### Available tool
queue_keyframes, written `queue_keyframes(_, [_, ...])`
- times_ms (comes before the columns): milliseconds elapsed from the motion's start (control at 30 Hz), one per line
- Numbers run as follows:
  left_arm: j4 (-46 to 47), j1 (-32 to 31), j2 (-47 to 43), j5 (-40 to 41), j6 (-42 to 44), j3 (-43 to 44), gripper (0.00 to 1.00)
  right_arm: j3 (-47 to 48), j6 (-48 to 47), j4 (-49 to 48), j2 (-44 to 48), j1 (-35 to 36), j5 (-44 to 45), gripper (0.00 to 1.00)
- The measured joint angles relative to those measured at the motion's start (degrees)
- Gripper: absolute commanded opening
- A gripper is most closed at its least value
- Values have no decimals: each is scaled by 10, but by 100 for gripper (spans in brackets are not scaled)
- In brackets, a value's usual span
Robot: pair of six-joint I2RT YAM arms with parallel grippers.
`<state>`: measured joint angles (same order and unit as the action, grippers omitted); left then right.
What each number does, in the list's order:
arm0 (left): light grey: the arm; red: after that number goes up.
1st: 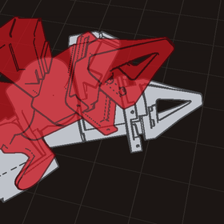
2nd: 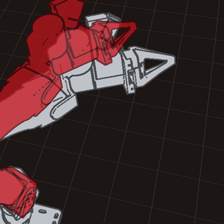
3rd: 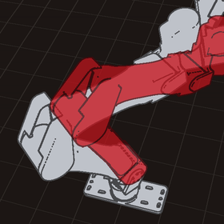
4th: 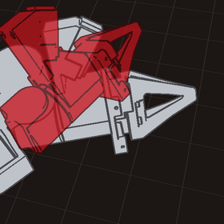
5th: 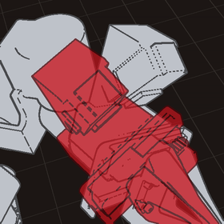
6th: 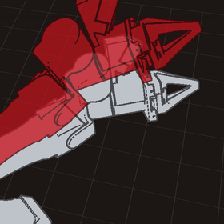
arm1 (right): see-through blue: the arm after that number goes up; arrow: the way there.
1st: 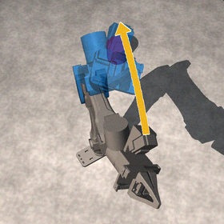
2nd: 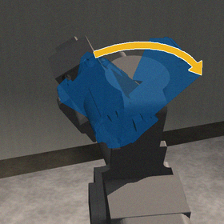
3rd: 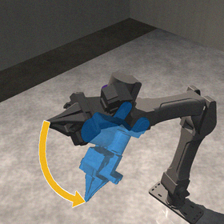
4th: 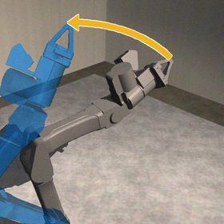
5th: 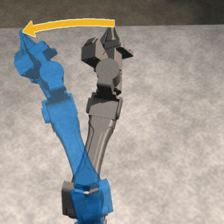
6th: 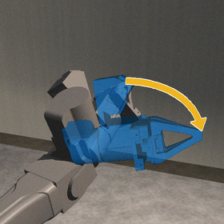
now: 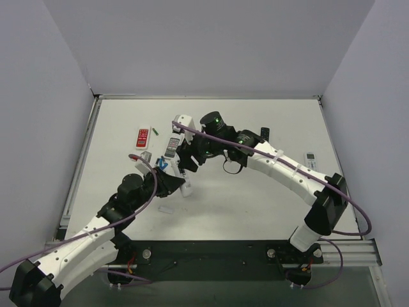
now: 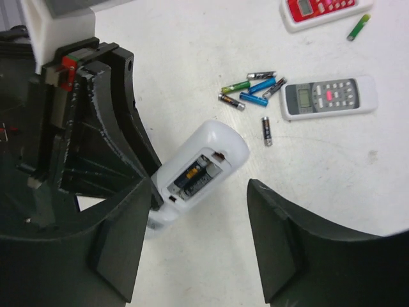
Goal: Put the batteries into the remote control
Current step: Load the battery into the remote control, then move the battery cover to the center of the board.
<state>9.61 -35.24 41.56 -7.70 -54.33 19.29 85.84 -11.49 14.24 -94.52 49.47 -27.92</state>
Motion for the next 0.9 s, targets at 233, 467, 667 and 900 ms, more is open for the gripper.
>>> queue_keyframes(233, [-161, 0, -87, 129, 8, 0, 0, -54, 67, -23, 69, 1, 55, 64])
queue_keyframes(467, [-338, 0, -236, 284, 9, 18, 0, -143, 99, -32, 9, 54, 101, 62])
queue_keyframes(667, [-439, 0, -334, 386, 26, 69, 0, -137, 102, -50, -94, 131, 123, 62])
queue_keyframes(900, [-505, 0, -409, 438, 41, 109, 0, -57, 98, -49, -199, 191, 162, 61])
